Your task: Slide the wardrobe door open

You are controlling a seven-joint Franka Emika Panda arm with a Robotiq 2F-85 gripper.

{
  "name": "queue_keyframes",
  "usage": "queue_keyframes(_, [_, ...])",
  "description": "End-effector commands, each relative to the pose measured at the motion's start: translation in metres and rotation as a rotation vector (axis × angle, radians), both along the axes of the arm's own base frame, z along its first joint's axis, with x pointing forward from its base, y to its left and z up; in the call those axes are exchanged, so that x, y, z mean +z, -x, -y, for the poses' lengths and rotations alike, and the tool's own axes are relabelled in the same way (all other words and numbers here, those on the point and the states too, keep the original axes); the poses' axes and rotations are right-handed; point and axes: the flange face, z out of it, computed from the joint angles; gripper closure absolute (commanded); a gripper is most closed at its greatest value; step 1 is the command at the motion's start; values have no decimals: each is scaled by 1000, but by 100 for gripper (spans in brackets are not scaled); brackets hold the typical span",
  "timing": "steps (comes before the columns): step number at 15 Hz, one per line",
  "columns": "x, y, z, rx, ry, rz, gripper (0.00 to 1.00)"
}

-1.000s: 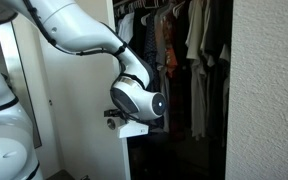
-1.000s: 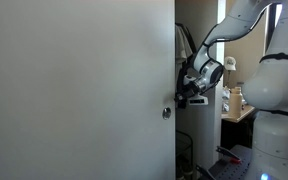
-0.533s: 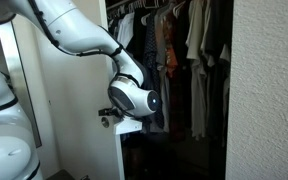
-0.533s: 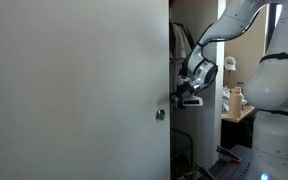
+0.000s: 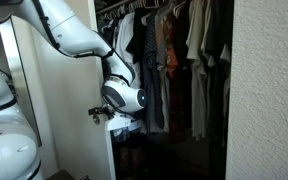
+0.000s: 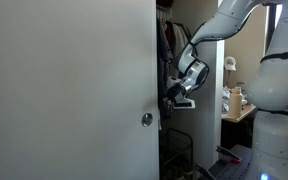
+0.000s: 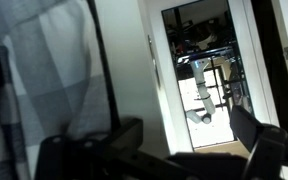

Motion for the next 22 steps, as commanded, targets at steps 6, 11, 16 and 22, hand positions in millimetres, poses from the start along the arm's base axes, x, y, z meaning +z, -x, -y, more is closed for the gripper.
queue_keyframes(6, [-13,13,-28,72,5,-5,0])
queue_keyframes(11, [-14,13,-26,68,7,-6,0])
queue_keyframes(16, [-15,14,-25,60,30,-18,0])
queue_keyframes(22, [-15,12,-20,31,52,-1,0])
